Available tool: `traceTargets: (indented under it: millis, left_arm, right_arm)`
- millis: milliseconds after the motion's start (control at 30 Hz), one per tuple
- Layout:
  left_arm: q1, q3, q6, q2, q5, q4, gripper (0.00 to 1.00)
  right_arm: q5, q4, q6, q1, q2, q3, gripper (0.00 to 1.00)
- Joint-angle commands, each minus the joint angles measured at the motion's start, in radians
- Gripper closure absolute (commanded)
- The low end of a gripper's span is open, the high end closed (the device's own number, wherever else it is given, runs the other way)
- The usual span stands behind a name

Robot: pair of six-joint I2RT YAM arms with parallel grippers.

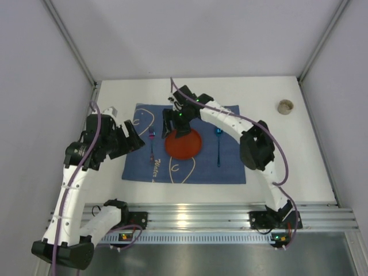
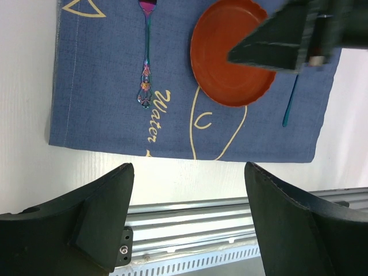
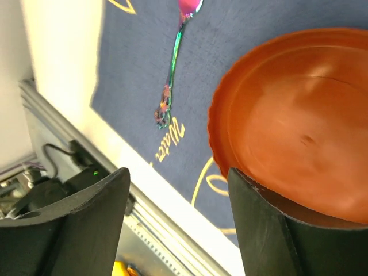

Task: Set the dinner table for one person

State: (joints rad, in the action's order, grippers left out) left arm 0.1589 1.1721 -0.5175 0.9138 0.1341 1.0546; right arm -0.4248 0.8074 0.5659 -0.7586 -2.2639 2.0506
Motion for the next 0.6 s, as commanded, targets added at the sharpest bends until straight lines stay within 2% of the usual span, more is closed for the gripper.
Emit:
traceTargets:
  millis: [0,67,100,167,200,267,300,400,567]
  left_arm:
    - [0.004,-0.015,-0.001,0.016,0.028,-0.077,0.17]
    - [0.004,-0.025,-0.001,0.023,0.035,-0.087,0.18]
    - [0.004,-0.026,-0.001,0.03,0.039,-0.094,0.17]
    - [0.004,-0.029,-0.001,0.037,0.039,-0.108,0.17]
    - [0.004,-0.028,0.001,0.043,0.039,-0.111,0.17]
    - [0.004,-0.025,0.002,0.051,0.038,-0.117,0.17]
    - [0.004,-0.026,0.004,0.059,0.038,-0.12,0.17]
    - [0.004,-0.026,0.002,0.079,0.035,-0.136,0.18]
    - [0.004,-0.008,0.008,0.12,0.013,-0.139,0.18]
  right_arm:
    - [0.017,-0.039,-0.038,0.178,0.222,-0.049,0.3]
    - [0.029,-0.037,-0.04,0.275,0.279,-0.113,0.3]
    - [0.032,-0.036,-0.043,0.383,0.293,-0.131,0.3]
    - [0.059,-0.002,-0.054,0.494,0.314,-0.158,0.31]
    - [0.069,0.01,-0.054,0.607,0.316,-0.159,0.31]
    - [0.095,0.038,-0.049,0.71,0.313,-0.155,0.31]
    - [0.103,0.044,-0.049,0.808,0.31,-0.149,0.31]
    - [0.139,0.07,-0.06,0.925,0.273,-0.103,0.3]
    - [0.146,0.093,-0.051,1.021,0.162,-0.011,0.31]
